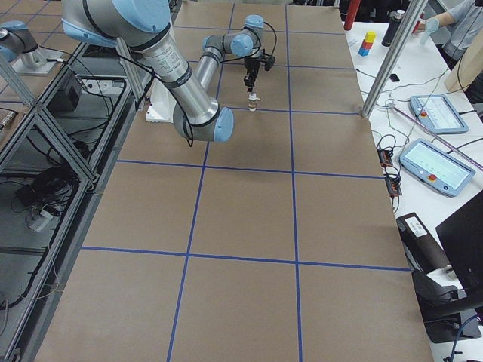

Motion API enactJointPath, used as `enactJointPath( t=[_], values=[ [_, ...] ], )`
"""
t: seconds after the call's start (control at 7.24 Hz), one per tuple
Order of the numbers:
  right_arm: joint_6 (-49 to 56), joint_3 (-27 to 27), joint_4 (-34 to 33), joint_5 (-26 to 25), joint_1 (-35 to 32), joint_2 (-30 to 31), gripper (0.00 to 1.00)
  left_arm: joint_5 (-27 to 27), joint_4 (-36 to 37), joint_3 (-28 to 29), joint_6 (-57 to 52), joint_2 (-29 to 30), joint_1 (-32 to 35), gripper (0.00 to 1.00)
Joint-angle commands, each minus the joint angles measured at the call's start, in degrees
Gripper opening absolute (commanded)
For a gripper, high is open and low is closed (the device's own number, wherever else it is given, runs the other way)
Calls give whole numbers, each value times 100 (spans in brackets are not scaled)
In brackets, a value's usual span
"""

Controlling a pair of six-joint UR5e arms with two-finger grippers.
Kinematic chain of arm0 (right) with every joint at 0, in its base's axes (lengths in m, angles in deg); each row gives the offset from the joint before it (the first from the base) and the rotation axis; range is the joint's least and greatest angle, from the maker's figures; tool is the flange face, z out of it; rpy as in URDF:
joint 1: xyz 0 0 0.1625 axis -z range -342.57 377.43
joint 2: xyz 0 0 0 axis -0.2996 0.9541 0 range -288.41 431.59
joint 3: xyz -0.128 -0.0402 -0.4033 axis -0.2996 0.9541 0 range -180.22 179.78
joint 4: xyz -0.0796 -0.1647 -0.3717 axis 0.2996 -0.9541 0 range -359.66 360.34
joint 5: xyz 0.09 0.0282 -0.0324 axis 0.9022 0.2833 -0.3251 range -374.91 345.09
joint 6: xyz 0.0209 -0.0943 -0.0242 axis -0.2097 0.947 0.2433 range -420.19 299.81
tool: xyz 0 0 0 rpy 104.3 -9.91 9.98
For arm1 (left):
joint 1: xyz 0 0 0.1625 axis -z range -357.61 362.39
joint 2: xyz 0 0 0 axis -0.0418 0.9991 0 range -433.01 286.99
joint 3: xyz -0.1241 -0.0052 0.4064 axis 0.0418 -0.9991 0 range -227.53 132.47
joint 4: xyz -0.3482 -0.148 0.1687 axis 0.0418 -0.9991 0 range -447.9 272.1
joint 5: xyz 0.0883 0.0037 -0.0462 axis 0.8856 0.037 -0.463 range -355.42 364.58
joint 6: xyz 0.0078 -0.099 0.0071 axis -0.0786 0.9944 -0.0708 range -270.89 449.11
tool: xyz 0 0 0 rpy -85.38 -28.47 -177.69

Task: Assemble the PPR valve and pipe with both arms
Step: 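Lower and press the chrome fitting onto the valve top with the right gripper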

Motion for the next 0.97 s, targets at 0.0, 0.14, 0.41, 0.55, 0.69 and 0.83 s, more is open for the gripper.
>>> enactJointPath(
  t=[0.0, 0.14, 0.41, 0.55, 0.69, 0.83],
  values=[
    [-7, 0, 548, -9, 12, 182, 17, 0, 0, 0, 0, 0, 0, 100],
    [-7, -9, 551, -87, 21, 226, 75, 0, 0, 0, 0, 0, 0, 100],
    [10, -18, 551, -597, 109, 280, 100, 0, 0, 0, 0, 0, 0, 100],
    [10, -61, 551, -589, 100, 271, 100, 0, 0, 0, 0, 0, 0, 100],
    [10, -79, 551, -589, 109, 253, 100, 0, 0, 0, 0, 0, 0, 100],
    [10, -97, 542, -580, 100, 244, 100, 0, 0, 9, 0, 0, 0, 100]
  ],
)
